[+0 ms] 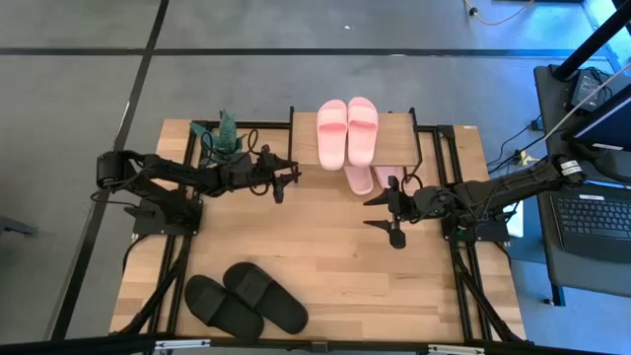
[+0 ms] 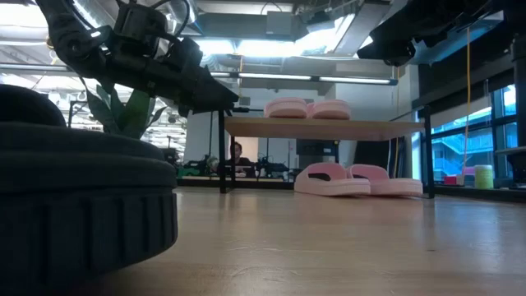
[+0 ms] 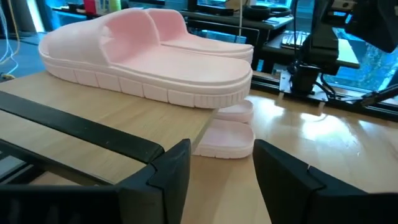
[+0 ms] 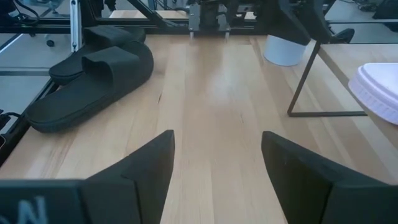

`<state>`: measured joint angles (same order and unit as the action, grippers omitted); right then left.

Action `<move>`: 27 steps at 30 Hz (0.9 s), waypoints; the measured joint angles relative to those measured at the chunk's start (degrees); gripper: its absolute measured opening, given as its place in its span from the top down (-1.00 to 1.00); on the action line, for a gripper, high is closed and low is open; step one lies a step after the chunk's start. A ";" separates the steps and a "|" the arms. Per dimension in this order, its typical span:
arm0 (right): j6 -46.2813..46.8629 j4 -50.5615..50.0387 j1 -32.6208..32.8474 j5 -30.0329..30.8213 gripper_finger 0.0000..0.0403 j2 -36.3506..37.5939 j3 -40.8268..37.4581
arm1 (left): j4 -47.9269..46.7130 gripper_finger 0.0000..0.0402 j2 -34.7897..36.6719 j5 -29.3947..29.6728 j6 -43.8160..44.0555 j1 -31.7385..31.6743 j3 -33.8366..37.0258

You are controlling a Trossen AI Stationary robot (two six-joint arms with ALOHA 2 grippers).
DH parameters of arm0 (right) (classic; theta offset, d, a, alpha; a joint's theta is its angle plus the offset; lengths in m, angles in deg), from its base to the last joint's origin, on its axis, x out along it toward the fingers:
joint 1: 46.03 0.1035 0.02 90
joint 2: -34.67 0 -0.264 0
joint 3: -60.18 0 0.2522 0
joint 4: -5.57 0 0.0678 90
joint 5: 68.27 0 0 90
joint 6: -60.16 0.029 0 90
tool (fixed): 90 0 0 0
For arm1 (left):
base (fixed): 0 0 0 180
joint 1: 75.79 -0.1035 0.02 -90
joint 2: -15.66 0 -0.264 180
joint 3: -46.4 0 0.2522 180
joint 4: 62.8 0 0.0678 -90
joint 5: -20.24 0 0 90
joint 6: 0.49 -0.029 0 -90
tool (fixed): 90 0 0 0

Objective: Pick and place slides into the shelf
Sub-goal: Adjust the shelf

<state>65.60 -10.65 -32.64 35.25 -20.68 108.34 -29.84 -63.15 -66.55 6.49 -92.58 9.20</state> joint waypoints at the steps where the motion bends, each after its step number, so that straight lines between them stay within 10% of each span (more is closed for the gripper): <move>1: 0.03 0.00 0.00 0.00 -0.20 0.00 0.00 | 0.00 0.17 0.00 -0.62 0.02 0.32 0.00; 15: 1.01 -2.07 0.37 3.81 -0.20 3.48 0.25 | -1.64 0.17 15.66 -13.73 -1.57 11.81 0.00; 22: 7.53 -29.59 0.15 31.92 -0.20 4.98 10.97 | -17.58 0.17 25.81 -2.14 -4.14 17.78 0.02; 27: 17.84 -48.69 -4.44 40.36 -0.20 4.79 18.34 | -20.99 0.17 26.71 3.84 -4.19 21.03 0.02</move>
<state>83.44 -59.34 -37.08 75.61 -15.89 126.67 -50.84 -36.44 -62.71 2.29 -71.55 9.22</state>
